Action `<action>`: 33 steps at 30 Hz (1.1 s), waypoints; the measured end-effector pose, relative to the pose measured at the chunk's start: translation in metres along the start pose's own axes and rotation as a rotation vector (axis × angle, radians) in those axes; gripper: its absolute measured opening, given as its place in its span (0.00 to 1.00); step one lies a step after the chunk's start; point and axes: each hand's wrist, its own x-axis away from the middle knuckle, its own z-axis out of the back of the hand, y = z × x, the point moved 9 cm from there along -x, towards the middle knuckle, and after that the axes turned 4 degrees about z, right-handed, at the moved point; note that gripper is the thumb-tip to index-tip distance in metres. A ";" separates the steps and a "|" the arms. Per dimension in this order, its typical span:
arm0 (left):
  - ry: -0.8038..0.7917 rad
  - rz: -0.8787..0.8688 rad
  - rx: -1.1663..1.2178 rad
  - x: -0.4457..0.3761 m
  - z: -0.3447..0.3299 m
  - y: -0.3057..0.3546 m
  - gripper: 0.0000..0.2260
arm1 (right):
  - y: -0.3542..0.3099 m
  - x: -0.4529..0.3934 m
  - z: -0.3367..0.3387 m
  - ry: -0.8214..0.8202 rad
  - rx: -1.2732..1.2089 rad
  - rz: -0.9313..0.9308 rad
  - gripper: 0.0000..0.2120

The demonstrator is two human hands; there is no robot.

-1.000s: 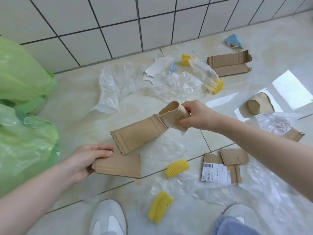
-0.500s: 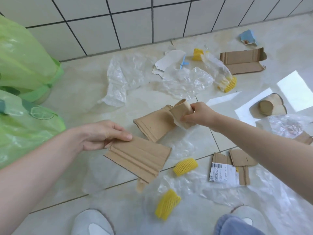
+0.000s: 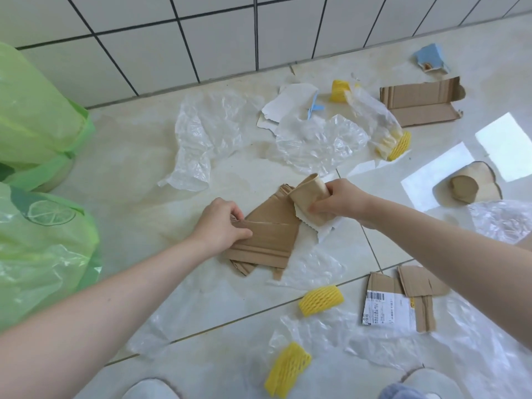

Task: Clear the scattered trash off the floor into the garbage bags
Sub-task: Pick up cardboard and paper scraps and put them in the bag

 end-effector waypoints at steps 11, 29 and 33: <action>-0.171 0.049 -0.132 0.001 -0.036 0.022 0.37 | -0.008 0.009 -0.012 -0.109 0.011 0.025 0.27; 0.275 -0.005 0.615 0.134 0.167 -0.048 0.07 | -0.190 0.102 -0.046 -0.066 -0.207 0.519 0.19; 0.491 -0.045 0.701 0.194 0.214 -0.077 0.07 | -0.232 0.124 -0.082 -0.161 -0.179 0.587 0.16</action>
